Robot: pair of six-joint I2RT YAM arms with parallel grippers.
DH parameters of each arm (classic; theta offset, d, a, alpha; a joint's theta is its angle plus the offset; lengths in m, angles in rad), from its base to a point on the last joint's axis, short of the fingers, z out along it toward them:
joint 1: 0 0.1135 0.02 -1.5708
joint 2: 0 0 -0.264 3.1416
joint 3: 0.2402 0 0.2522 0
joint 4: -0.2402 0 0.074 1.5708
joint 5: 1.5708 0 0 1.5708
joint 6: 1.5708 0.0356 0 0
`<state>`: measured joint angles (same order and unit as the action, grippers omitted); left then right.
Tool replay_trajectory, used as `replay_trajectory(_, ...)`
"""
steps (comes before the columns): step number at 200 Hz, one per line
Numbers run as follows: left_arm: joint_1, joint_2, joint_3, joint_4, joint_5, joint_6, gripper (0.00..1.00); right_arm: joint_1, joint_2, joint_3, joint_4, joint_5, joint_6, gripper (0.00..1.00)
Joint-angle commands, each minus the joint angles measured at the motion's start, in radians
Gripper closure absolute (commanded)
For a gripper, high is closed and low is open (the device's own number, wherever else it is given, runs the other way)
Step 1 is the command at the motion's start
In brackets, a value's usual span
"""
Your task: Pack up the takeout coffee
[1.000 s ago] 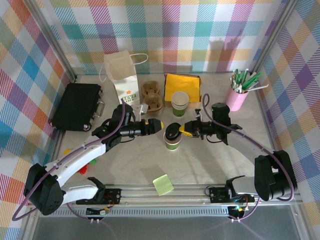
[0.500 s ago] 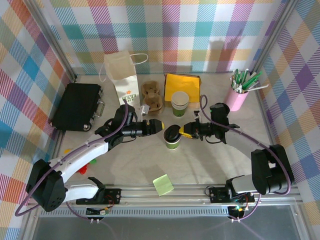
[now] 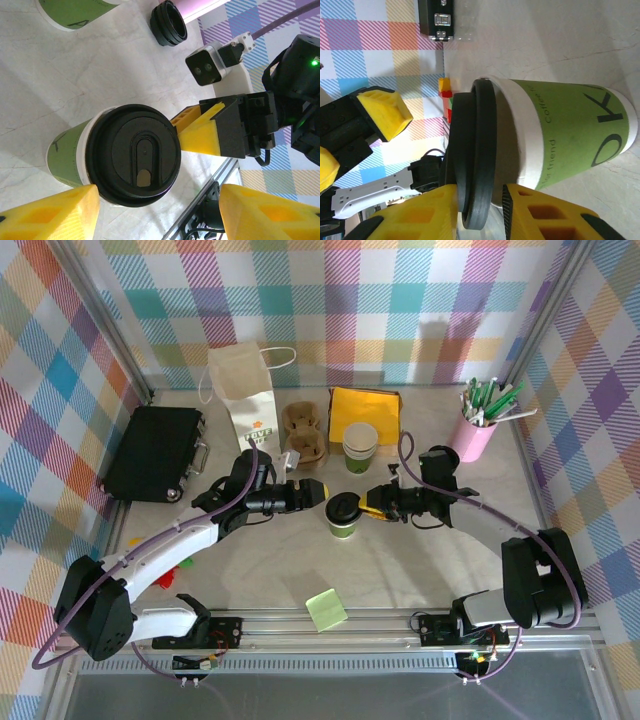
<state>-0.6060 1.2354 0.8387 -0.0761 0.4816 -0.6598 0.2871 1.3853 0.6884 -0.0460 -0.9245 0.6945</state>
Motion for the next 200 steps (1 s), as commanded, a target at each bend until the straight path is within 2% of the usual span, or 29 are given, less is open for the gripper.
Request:
replay_trajectory(1,0.011,0.006,0.026,-0.004,0.012,-0.004,0.36,-0.007,0.014,0.017,-0.028,0.014,-0.037,0.68)
replay_trajectory(123,0.009,0.029,0.018,0.009,0.017,-0.004,0.37,0.003,0.023,0.034,-0.041,0.030,-0.050,0.62)
replay_trajectory(200,0.003,0.063,0.038,-0.031,-0.005,0.045,0.33,0.023,0.032,0.061,-0.101,0.067,-0.098,0.59)
